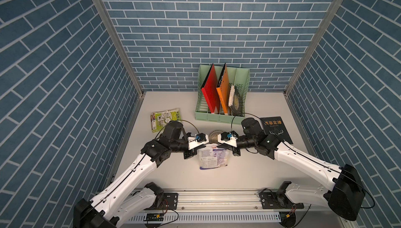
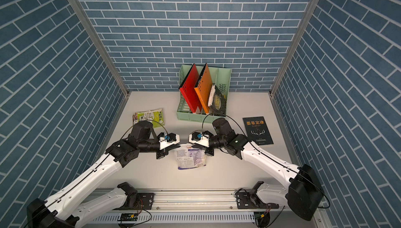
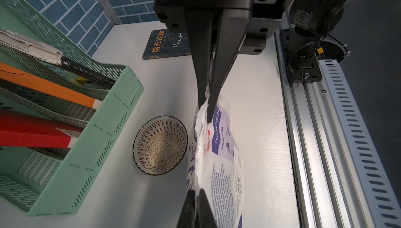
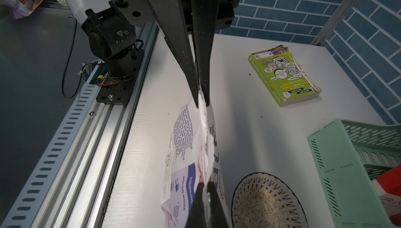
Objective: Pour the oats into the breakfast bowl
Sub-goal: Close the oats bag at the center of the board.
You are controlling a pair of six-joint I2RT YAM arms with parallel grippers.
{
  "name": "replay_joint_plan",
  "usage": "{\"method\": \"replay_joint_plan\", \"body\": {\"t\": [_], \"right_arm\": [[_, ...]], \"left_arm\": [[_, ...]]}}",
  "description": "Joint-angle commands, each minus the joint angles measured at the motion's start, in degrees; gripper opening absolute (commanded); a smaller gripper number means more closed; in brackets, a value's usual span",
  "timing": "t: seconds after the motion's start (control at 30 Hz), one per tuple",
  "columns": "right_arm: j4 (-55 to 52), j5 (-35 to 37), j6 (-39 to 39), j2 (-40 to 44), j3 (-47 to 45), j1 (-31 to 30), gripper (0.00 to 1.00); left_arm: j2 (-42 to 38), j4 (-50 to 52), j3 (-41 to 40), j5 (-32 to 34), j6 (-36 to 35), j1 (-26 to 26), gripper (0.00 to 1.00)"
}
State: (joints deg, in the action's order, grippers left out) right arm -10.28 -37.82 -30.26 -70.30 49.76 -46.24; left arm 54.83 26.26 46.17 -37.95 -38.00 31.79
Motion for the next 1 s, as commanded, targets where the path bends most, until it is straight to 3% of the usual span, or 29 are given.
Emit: {"method": "replay_joint_plan", "body": {"t": [0.0,0.1,0.2,0.27,0.33,0.47,0.57,0.63,0.77,0.87,0.97], "right_arm": [[0.18,0.07,0.71,0.80,1.32,-0.35,0.00],[1.72,-0.02,1.59,0.91,0.92,-0.71,0.16],[3.14,-0.23,2.12,-0.02,1.03,-1.49,0.21],[3.49,-0.30,2.22,-1.00,1.51,-2.19,0.17],[3.45,-0.43,2.17,-1.96,2.12,-2.54,0.01],[3.57,0.20,2.07,-2.47,2.58,-2.90,0.00],[5.33,0.17,2.94,-2.59,2.37,-3.34,0.22],[6.30,-0.01,3.31,-3.13,2.45,-3.86,0.24],[6.60,-0.06,3.41,-5.19,3.34,-4.84,0.18],[6.74,0.16,3.61,-6.27,3.91,-5.24,0.02],[6.56,1.50,3.72,-6.39,4.15,-5.52,0.00]], "left_arm": [[-1.46,-2.28,-0.12,-0.90,-0.20,-0.07,0.00],[-1.61,-2.25,-0.03,-0.86,-0.14,-0.08,0.00],[-1.69,-2.27,-0.03,-0.94,-0.07,-0.09,0.00],[-1.67,-2.35,-0.03,-0.89,-0.13,-0.08,0.00],[-1.67,-2.43,-0.03,-0.88,-0.12,-0.08,0.00],[-1.68,-2.44,0.02,-0.89,-0.15,-0.06,0.00],[-1.71,-2.44,-0.03,-0.89,-0.10,-0.14,0.00],[-1.71,-2.53,-0.03,-0.91,-0.02,-0.10,0.00],[-1.76,-2.71,-0.16,-1.11,0.05,-0.07,0.00],[-1.91,-2.75,-0.21,-1.23,0.11,-0.13,0.00],[-1.99,-2.62,-0.16,-1.16,0.06,-0.12,0.00]]}}
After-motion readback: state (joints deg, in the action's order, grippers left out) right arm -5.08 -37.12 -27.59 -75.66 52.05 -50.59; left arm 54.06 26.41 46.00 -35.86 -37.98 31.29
